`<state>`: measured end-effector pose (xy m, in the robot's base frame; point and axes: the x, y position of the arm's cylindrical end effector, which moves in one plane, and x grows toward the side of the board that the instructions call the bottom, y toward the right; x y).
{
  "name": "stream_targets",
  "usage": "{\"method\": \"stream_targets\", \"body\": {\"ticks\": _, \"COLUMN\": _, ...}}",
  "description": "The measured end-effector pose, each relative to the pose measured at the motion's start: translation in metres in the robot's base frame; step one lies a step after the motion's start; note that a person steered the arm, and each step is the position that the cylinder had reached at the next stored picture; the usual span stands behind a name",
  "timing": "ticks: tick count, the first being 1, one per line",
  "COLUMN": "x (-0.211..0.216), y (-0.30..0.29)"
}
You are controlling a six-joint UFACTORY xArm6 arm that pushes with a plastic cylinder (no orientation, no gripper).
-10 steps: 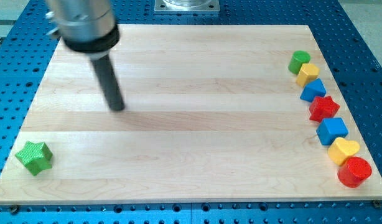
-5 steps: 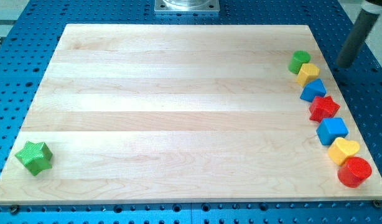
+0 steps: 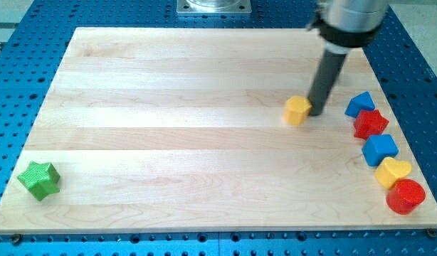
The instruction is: Push the hexagon right to the green star
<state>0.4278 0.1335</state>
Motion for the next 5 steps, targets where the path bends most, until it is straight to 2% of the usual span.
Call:
{"method": "stream_targets", "body": {"ticks": 1, "x": 0.017, "y": -0.118}}
{"method": "stream_targets", "body": {"ticks": 2, "x": 0.025, "y": -0.064}}
{"method": "stream_targets", "body": {"ticks": 3, "x": 0.044, "y": -0.114}}
{"method": "stream_targets", "body": {"ticks": 4, "x": 0.045, "y": -0.221}}
{"method": "stream_targets", "body": {"ticks": 5, "x": 0.045, "y": -0.199}}
